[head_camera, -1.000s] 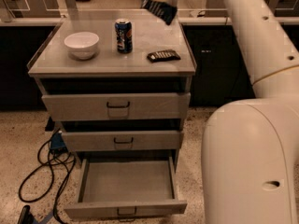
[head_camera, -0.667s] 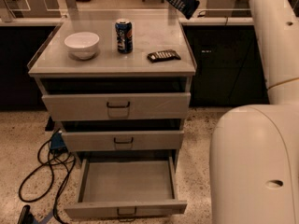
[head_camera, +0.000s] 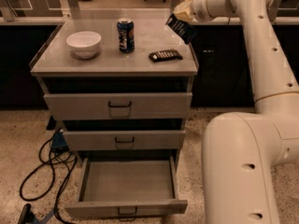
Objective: Pick rxbar blueberry from bottom drawer and place on counter
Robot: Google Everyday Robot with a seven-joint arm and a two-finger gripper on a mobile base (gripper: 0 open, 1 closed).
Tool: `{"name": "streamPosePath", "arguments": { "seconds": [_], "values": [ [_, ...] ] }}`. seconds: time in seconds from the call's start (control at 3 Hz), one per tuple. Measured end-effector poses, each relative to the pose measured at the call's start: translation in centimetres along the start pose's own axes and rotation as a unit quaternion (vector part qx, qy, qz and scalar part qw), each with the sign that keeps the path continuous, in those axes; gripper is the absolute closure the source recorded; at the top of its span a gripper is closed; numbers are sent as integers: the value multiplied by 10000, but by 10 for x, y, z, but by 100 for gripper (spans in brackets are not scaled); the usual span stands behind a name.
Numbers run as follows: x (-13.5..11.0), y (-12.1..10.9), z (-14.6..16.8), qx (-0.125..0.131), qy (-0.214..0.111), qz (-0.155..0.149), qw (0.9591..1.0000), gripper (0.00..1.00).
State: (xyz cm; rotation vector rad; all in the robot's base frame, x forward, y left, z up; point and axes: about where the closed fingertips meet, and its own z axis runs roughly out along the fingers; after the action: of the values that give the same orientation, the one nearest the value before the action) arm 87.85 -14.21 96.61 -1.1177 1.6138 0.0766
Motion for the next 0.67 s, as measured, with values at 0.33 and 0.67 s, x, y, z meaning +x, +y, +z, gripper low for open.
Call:
{"name": "streamPosePath", "arguments": {
  "seconds": [0.33, 0.67],
  "values": [
    [15, 53, 68, -691, -110, 122, 9975, 100],
    [27, 105, 125, -1264, -192, 305, 9913, 100]
  ]
}}
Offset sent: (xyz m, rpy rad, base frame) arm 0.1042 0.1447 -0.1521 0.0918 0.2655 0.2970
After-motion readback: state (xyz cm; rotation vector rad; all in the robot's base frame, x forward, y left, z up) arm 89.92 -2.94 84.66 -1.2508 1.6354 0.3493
